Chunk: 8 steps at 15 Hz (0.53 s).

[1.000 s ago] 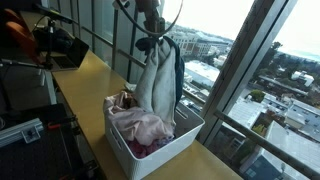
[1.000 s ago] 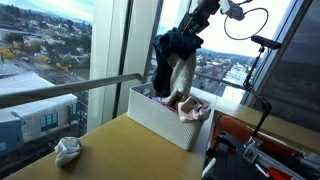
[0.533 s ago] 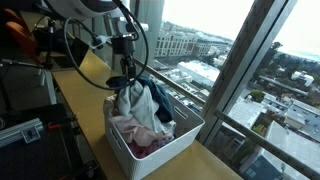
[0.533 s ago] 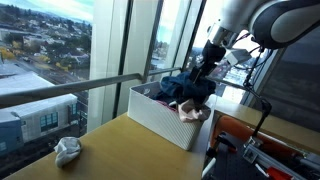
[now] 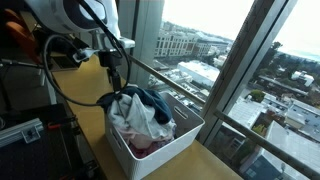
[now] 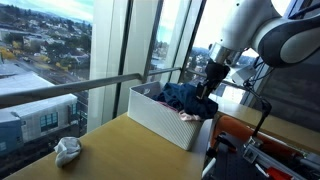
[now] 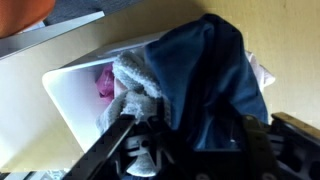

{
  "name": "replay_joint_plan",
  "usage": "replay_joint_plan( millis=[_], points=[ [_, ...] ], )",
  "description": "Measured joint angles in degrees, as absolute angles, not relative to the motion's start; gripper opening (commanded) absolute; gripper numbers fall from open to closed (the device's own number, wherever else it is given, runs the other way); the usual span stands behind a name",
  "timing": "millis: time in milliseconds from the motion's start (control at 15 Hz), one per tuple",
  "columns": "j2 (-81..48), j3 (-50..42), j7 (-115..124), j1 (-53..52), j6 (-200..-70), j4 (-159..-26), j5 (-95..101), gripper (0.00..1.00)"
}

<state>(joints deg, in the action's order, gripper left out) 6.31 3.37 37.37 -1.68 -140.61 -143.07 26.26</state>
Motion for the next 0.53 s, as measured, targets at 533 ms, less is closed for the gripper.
replay_joint_plan(
  millis=[533],
  points=[
    [6.9,3.4,37.4,-1.5,-140.9,-142.7,26.3,0.78]
  ],
)
